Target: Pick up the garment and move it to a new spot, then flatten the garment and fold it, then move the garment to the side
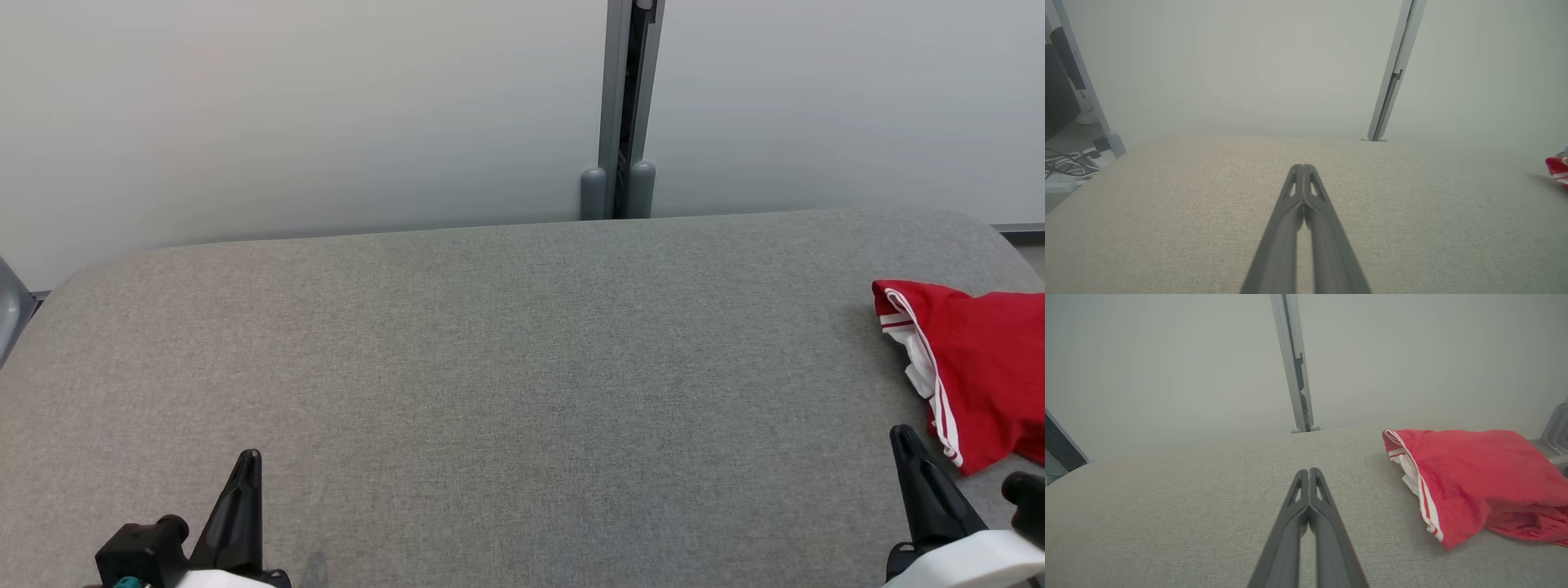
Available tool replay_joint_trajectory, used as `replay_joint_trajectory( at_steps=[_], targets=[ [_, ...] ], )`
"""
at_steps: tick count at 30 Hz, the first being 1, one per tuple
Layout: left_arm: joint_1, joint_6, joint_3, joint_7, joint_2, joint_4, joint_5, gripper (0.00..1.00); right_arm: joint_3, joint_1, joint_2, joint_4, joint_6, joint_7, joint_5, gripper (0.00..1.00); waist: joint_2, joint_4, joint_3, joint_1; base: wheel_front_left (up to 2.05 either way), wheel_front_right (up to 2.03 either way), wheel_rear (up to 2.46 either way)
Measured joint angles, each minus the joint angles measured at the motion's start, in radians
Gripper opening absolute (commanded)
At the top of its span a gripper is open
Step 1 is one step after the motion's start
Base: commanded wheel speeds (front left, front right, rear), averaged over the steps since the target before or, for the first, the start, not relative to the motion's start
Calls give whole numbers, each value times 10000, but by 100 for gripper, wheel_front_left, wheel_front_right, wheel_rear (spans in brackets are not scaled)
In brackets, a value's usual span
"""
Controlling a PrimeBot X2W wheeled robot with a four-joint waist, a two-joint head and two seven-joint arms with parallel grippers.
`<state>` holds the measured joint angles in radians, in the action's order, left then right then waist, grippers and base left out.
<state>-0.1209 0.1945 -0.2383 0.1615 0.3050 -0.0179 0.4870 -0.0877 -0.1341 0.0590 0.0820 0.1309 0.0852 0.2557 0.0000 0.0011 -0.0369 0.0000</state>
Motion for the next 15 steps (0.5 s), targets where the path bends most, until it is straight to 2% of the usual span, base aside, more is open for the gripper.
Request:
replay_joint_trajectory(
  at_steps=[15],
  targets=[
    [66,-629,247,-88,-460,-226,2224,0,-477,266,-19,-525,-2,518,2658,0,0,-1,46,0,0,0,0]
  ],
)
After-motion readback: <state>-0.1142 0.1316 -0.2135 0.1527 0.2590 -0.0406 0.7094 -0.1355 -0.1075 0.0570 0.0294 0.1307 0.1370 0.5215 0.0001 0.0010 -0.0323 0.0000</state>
